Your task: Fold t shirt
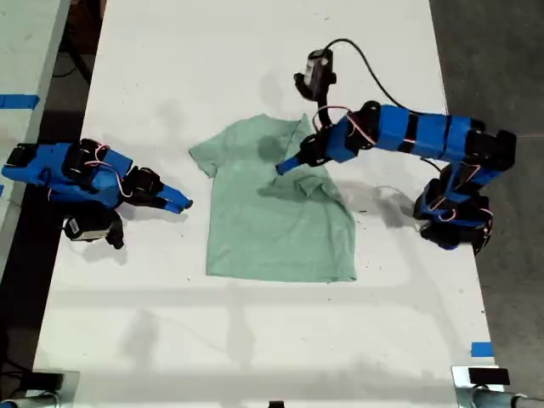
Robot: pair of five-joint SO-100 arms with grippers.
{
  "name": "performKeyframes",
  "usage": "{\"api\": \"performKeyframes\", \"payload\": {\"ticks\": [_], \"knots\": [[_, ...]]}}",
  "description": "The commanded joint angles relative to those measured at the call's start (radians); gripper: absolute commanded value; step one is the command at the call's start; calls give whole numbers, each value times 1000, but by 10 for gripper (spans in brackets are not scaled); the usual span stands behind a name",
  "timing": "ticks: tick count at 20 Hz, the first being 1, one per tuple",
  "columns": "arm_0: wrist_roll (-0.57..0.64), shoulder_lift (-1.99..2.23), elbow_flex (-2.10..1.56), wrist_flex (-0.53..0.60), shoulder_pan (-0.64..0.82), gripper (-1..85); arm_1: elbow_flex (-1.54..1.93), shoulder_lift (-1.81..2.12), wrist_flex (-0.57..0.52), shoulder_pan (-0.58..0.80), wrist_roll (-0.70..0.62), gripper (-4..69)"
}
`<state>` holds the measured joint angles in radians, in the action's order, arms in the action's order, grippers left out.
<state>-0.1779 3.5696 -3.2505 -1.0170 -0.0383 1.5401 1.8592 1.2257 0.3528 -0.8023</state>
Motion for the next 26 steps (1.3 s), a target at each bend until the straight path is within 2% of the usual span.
{"api": "performKeyframes", "payload": {"ticks": [1,4,6,7,8,9,10,11,13,17,20,26], "knots": [[-6,8,-41,0,-8,115,249,434,63,57,91,190],[-6,8,-41,0,-8,115,865,997,-64,-5,199,59],[-6,8,-41,0,-8,115,1160,1169,-126,-80,261,18],[-6,8,-41,0,-8,115,1272,1273,-126,-94,273,18],[-6,8,-41,0,-8,115,1361,1427,-66,-84,264,18],[-6,8,-41,0,-8,115,1428,1640,52,-51,233,18],[-6,8,-41,0,-8,115,1437,1647,114,-20,202,17],[-6,8,-41,0,-8,116,1457,1643,127,-3,169,17],[-6,8,-41,0,-8,116,1572,1644,58,-2,152,20],[-6,8,-41,0,-6,117,1560,1644,121,5,259,77],[-6,8,-41,0,-6,117,1560,1644,123,-25,270,79],[-6,8,-41,0,-6,117,1560,1644,123,-25,259,132]]}}
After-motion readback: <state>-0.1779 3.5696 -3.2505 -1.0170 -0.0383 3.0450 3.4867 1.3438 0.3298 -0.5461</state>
